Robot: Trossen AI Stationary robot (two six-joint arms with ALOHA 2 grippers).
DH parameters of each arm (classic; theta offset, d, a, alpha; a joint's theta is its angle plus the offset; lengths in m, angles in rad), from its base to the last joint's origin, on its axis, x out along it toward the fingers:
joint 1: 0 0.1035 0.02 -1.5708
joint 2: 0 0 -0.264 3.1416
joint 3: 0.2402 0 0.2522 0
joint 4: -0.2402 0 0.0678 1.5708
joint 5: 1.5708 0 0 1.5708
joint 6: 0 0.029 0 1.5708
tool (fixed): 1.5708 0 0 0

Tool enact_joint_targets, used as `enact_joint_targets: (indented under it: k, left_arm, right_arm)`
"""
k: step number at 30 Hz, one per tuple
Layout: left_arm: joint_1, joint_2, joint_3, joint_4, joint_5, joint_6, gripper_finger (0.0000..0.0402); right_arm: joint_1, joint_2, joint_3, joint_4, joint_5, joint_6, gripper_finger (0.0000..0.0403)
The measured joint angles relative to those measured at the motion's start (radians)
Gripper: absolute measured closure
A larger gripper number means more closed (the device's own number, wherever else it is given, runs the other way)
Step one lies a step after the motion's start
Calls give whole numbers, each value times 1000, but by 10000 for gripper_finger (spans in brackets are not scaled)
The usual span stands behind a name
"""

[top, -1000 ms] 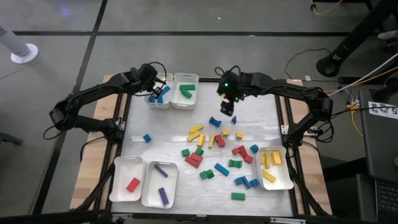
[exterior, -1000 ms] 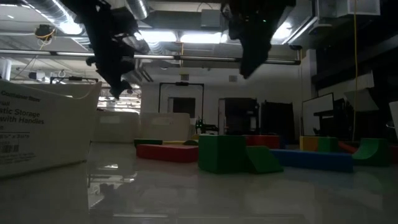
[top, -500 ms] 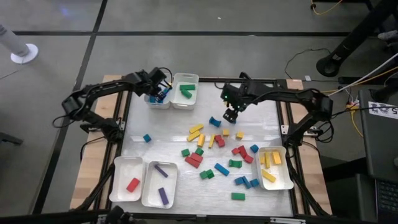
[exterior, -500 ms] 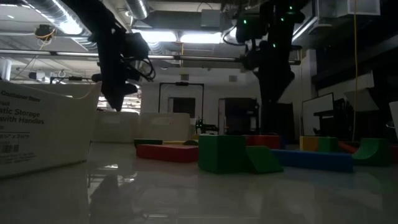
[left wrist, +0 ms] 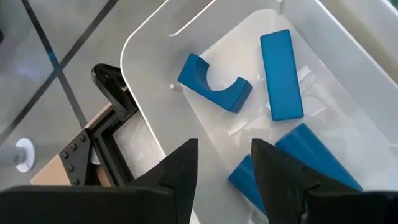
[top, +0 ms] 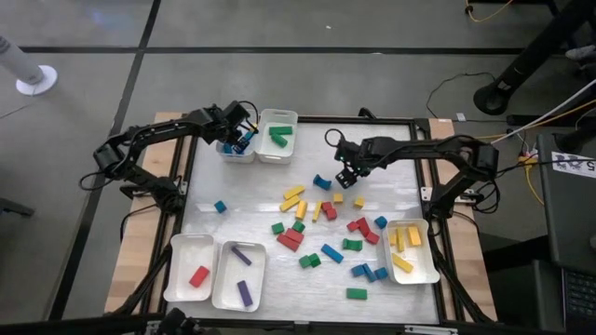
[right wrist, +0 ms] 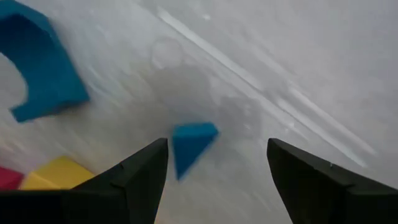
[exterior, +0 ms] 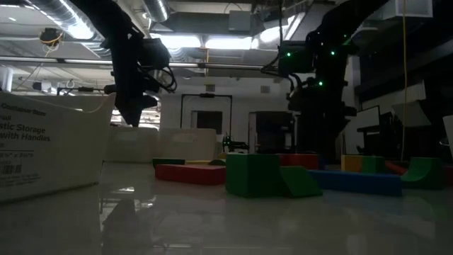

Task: Sort blocks
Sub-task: Put the blue block into the top left white bin

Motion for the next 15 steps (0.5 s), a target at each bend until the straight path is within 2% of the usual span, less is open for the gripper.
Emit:
enact_joint_targets:
  k: [4,9,15]
  left_arm:
    - [0,0,0,0,0,0,265]
    - [0,0,0,0,0,0,265]
    - [0,0,0,0,0,0,266]
  right_arm:
    - [0,0,-30,79,-27,25,130]
    - [0,0,-57,92,-27,55,131]
    - [0,1,-100,142,-27,70,172]
